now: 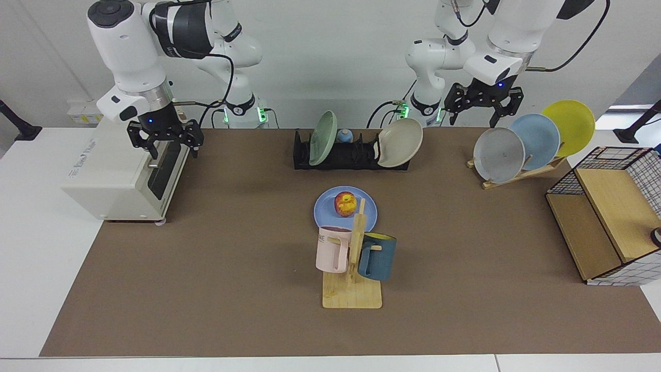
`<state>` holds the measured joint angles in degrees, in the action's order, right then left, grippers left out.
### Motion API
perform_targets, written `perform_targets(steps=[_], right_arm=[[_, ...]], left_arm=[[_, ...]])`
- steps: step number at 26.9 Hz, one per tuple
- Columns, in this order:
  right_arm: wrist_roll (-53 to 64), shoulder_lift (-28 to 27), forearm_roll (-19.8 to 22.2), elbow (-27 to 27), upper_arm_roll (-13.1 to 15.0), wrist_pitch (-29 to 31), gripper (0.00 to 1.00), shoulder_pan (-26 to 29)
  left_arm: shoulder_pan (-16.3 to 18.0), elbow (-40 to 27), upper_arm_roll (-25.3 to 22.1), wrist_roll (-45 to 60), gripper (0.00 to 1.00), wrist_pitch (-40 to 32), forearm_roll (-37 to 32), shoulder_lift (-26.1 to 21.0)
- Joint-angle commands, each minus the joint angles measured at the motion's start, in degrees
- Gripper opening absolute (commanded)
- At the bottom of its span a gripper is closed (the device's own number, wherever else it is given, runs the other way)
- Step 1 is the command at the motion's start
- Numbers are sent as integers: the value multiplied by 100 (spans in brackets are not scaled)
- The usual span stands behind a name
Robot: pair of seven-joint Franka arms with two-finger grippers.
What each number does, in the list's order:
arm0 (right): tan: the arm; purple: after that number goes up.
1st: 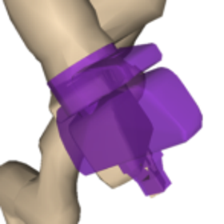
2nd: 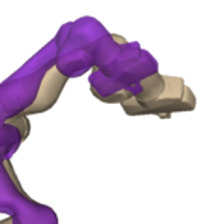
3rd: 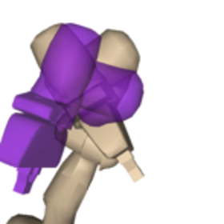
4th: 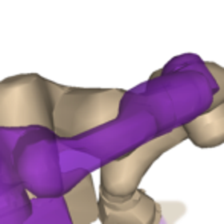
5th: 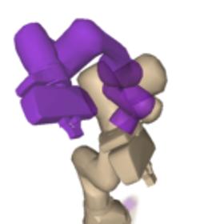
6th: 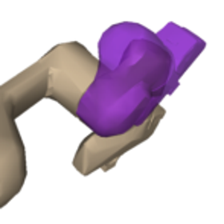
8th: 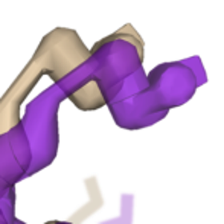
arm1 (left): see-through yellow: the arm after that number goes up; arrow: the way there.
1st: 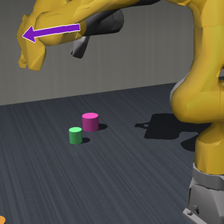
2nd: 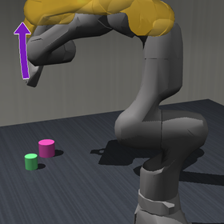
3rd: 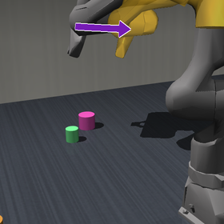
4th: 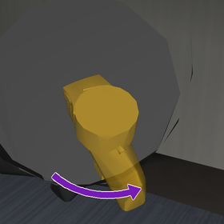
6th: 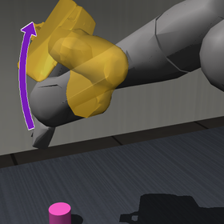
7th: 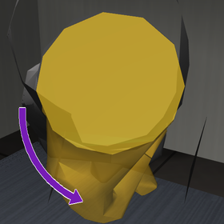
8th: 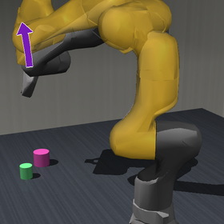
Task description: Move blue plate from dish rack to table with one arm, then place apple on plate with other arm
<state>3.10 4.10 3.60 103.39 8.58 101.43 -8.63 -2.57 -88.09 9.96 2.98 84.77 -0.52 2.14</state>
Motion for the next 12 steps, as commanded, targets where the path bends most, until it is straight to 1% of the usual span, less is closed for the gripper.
perform_targets(steps=[1, 4, 6, 12], right_arm=[[-134, 222, -158, -74, -93, -352, 100, 89], [-117, 293, -158, -21, -111, -413, 100, 28], [-117, 311, -166, -21, -111, -606, 100, 28], [-108, 337, -158, -21, -102, -695, 100, 72]], left_arm=[[-7, -112, -21, 133, 100, 14, -88, 111], [-7, -112, -21, 142, 100, 14, -88, 111], [-7, -112, -21, 151, 100, 14, -88, 111], [-7, -103, -21, 203, 100, 22, -88, 111]])
